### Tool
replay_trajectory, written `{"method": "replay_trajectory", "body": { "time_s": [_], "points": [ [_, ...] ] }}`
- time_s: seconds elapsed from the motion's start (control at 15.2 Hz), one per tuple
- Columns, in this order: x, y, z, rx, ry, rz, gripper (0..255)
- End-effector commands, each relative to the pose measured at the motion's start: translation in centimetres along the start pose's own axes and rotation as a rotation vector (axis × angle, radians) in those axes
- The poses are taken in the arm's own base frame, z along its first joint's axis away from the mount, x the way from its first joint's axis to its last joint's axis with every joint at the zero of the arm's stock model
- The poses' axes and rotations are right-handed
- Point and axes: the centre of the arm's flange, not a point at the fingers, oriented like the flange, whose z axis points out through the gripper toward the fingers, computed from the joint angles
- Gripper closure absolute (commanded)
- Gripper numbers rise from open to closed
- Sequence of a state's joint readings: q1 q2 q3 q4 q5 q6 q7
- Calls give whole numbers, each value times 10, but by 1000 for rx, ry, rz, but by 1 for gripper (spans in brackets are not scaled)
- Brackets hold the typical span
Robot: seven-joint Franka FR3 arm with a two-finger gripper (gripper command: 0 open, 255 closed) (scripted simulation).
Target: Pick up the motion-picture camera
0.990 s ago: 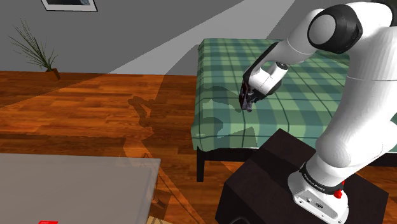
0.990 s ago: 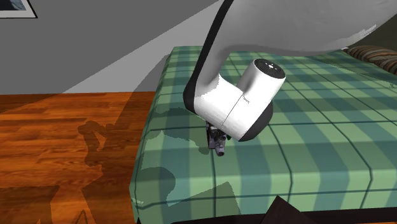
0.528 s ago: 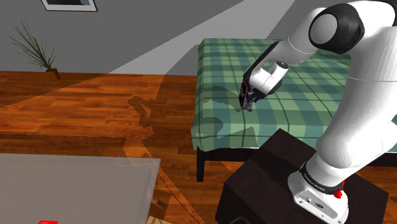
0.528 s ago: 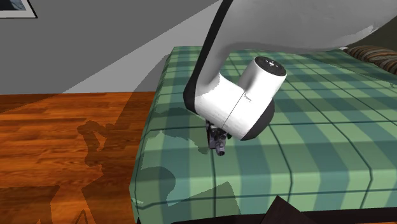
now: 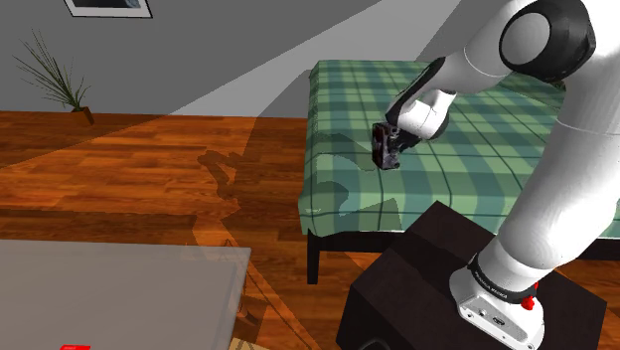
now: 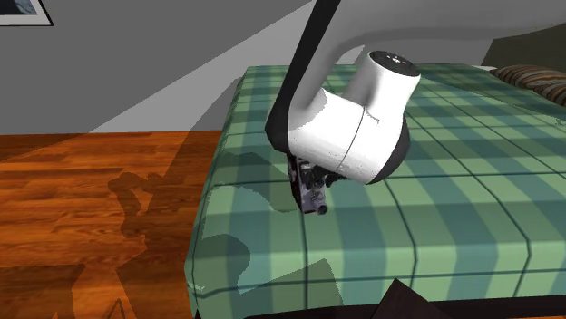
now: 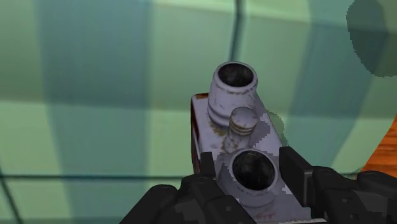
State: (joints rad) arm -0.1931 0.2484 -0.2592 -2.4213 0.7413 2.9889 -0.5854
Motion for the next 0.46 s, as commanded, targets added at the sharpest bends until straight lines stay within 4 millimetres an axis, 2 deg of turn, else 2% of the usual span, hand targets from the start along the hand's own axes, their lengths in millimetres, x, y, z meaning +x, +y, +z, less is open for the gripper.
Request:
{"method": "replay_trajectory", "body": {
  "time_s": [0.0, 0.26, 0.4],
  "points": [
    [5, -1, -10, 1, 1, -1, 255],
    [12, -3, -30, 1, 1, -1, 255],
    [13, -3, -31, 1, 1, -1, 255]
  ]
}}
